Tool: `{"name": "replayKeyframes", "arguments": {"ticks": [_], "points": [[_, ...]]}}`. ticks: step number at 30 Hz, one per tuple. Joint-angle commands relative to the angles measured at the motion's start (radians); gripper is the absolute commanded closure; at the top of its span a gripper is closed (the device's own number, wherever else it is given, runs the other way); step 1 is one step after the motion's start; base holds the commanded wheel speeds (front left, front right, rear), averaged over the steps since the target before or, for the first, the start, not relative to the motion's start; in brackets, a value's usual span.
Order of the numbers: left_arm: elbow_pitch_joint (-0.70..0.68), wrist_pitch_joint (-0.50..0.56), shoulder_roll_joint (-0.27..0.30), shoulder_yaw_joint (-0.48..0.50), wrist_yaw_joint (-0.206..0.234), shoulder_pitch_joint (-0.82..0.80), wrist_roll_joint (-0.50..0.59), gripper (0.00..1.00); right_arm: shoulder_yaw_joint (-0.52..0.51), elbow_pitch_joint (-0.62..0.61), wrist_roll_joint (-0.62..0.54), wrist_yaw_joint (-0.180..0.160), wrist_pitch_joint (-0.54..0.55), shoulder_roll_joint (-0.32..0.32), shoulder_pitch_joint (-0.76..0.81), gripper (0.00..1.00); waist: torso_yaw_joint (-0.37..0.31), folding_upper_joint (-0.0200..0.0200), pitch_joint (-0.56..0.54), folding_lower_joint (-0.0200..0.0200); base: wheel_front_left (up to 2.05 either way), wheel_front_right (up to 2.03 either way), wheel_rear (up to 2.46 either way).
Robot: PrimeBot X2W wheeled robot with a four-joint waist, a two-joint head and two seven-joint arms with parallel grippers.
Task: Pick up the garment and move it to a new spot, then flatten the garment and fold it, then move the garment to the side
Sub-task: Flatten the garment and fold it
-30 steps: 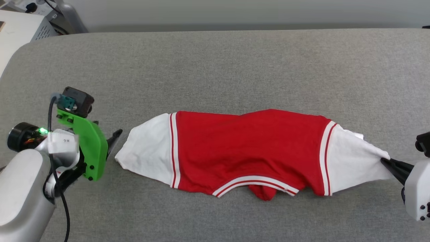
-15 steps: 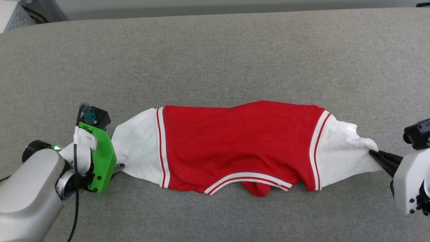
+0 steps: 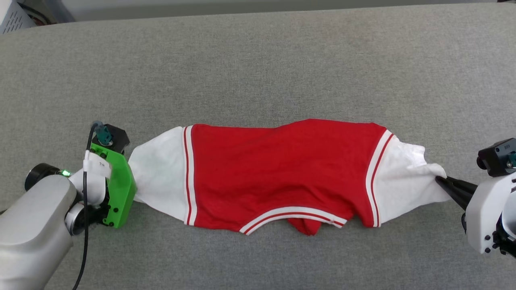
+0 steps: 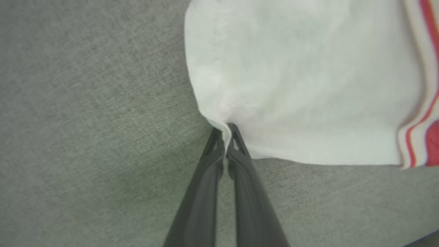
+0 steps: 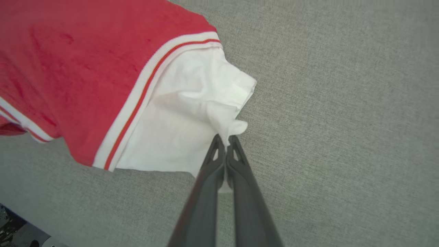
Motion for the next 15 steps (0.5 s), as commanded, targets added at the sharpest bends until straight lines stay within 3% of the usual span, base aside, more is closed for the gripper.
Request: {"name": "replayKeyframes", "arguments": {"ticks": [1,9,15], "points": [[0.018,-0.031,-0.013,-0.030,0.005,0.024,-0.017,1.00,0.002,0.000,-0.006,-0.001,-0.018,0.004,-0.023,1.00,0.004,-0.0001,-0.020,0.0000,0.00,0.00,0.00],[-0.123,-0.260,0.043,0.052,0.005,0.027,-0.081,1.00,-0.057,-0.022,0.009,-0.001,-0.120,0.008,-0.036,1.00,0.023,-0.0001,-0.095,0.0000,0.00,0.00,0.00],[-0.305,-0.343,0.097,0.120,0.033,0.009,-0.075,1.00,-0.141,-0.058,0.028,-0.001,-0.185,-0.013,-0.066,1.00,0.045,-0.0001,-0.131,0.0000,0.00,0.00,0.00]]}}
